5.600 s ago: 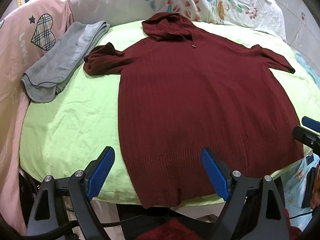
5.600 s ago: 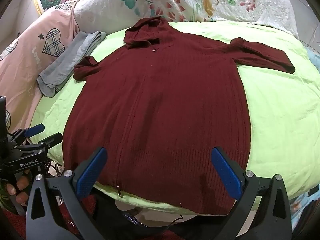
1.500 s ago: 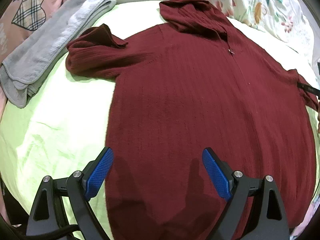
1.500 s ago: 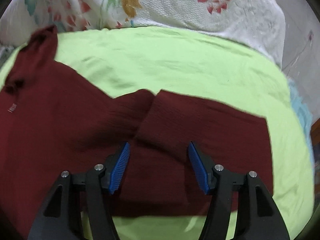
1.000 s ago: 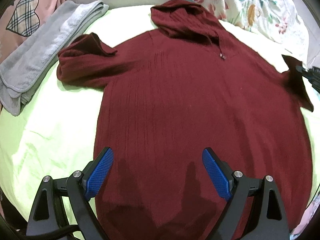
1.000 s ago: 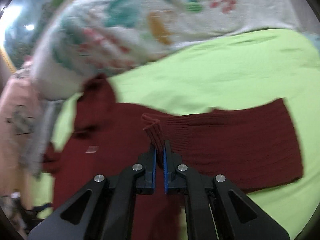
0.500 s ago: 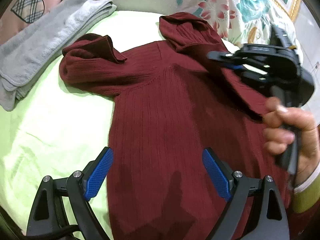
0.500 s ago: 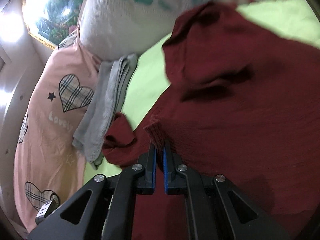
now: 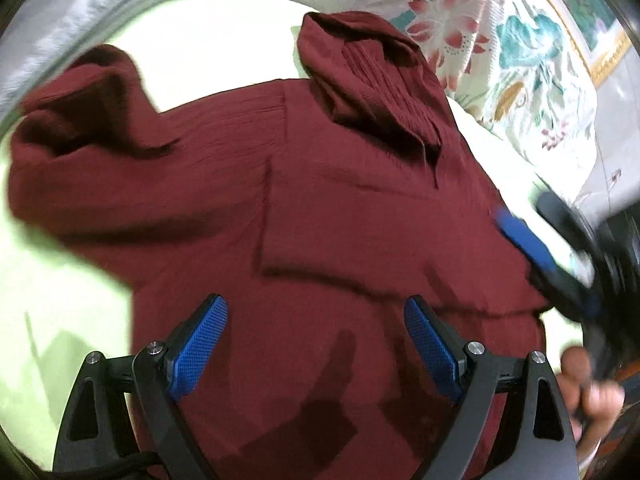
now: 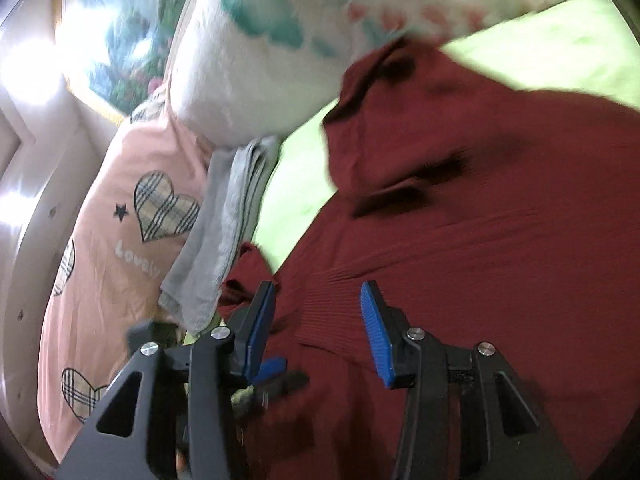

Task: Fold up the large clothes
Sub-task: 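Carry the held sleeve across the sweater body and open the right gripper, then grasp the other sleeve cuff with the left gripper and fold it across the body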

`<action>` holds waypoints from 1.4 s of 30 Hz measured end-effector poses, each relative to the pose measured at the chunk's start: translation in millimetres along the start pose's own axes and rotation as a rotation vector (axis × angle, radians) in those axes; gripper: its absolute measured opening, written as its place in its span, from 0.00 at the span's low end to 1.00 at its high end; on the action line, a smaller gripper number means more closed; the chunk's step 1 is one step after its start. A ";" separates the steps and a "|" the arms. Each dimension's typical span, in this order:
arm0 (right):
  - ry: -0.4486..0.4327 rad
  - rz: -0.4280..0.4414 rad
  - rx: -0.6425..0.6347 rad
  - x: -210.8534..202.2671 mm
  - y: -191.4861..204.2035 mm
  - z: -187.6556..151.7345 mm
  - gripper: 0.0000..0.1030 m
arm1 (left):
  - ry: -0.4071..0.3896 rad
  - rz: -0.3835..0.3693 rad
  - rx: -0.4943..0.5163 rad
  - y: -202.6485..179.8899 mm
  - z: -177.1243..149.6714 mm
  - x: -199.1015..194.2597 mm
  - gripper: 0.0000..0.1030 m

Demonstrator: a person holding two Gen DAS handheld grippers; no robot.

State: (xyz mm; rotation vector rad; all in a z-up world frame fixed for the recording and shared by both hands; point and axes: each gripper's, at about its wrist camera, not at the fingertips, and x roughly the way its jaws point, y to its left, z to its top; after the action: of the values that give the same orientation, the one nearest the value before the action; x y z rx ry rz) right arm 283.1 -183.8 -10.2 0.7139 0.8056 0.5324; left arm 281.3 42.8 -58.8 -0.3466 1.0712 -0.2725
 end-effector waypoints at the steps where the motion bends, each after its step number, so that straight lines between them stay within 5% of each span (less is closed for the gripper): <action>1: -0.019 -0.019 0.010 -13.7 -5.8 -0.9 0.44 | 0.005 -0.006 -0.005 -1.0 6.2 6.3 0.86; 3: -0.063 -0.056 0.031 -43.4 -17.7 -3.9 0.44 | 0.001 -0.010 -0.004 -4.0 18.2 17.9 0.79; 5: -0.110 -0.089 0.060 -71.5 -29.7 -7.2 0.45 | -0.014 0.015 0.027 -11.0 25.7 24.1 0.57; 6: -0.129 -0.103 0.073 -82.5 -34.6 -8.0 0.45 | -0.017 0.032 0.047 -14.6 28.5 27.2 0.27; 7: -0.155 -0.119 0.084 -95.0 -40.2 -9.0 0.45 | -0.010 0.035 0.057 -16.7 31.1 30.1 0.08; 13: -0.296 -0.309 0.142 -160.1 -82.7 2.2 0.47 | -0.162 0.104 0.096 -14.2 34.8 -2.6 0.06; 16: -0.307 -0.382 0.196 -174.6 -116.6 18.5 0.51 | -0.170 0.154 0.065 2.4 39.4 -6.8 0.06; 26: -0.046 -0.501 0.163 -101.4 -170.2 51.1 0.57 | -0.122 0.157 0.075 6.4 37.4 1.3 0.07; 27: -0.047 -0.505 0.141 -100.7 -170.7 51.4 0.46 | -0.119 0.155 0.074 7.2 37.3 1.6 0.07; 29: -0.019 -0.513 0.109 -99.6 -170.0 58.4 0.09 | -0.117 0.147 0.081 5.7 36.9 -0.6 0.07; 31: -0.044 -0.502 0.101 -111.6 -172.2 64.1 0.08 | -0.125 0.140 0.095 1.0 36.5 -3.3 0.07; 38: -0.089 -0.678 0.071 -126.5 -168.0 61.6 0.09 | -0.093 0.140 0.114 -8.0 32.4 12.8 0.07; 40: -0.141 -0.605 0.051 -133.0 -150.8 54.1 0.11 | -0.096 0.138 0.119 -8.0 30.3 12.1 0.08; 42: -0.099 -0.538 -0.026 -120.3 -131.9 44.9 0.13 | -0.092 0.136 0.115 -6.6 29.6 12.4 0.08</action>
State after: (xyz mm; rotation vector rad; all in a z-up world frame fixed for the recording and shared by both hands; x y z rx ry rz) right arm 269.0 -366.0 -31.5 0.4675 0.8543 0.0219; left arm 312.9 36.3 -53.2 -0.1800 0.9797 -0.1938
